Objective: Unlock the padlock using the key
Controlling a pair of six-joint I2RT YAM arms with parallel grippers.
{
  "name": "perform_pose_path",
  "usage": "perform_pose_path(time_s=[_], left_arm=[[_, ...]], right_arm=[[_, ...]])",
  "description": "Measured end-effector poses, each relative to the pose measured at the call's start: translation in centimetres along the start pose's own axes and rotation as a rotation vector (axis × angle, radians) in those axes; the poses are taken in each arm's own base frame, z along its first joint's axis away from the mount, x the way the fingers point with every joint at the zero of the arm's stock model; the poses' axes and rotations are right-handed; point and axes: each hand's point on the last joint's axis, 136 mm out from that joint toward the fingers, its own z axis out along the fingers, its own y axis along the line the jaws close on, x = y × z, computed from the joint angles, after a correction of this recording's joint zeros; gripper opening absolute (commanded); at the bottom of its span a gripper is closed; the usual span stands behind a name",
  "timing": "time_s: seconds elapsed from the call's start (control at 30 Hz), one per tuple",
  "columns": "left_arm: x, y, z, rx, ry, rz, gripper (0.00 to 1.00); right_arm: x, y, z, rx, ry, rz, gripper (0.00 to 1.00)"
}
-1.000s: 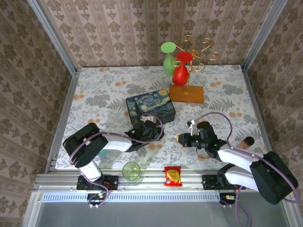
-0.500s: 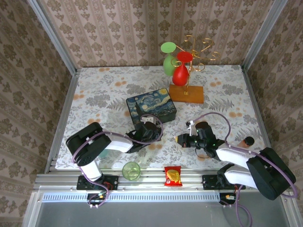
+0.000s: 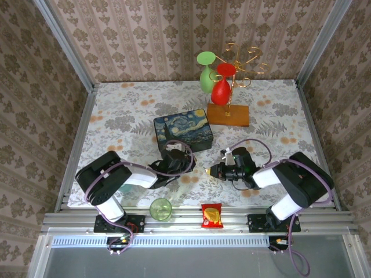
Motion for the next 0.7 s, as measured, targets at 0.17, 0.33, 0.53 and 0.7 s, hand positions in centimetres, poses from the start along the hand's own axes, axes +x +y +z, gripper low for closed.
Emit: perform_pose_path(time_s=[0.17,0.33,0.53,0.7], left_arm=[[-0.1,-0.6,-0.4,0.033,-0.001,-0.03,0.0],[-0.4,-0.7,-0.8,0.072,-0.009,-0.079,0.0],[-0.5,-0.8,-0.9,0.084,-0.011,-0.103,0.0],[-0.9,-1.3,-1.3,0.104,-0.022,-0.113,0.0]], right_arm=[[-0.7,1.1,0.8,-0.068,0.004,0.018,0.0],[-0.7,1.6,1.3,-0.119,0.013,0.032,0.0],[-0.6,1.9,1.6,-0.149,0.028,0.044,0.0],[-0.8,2.4,1.8,-0.168,0.034,0.049,0.0]])
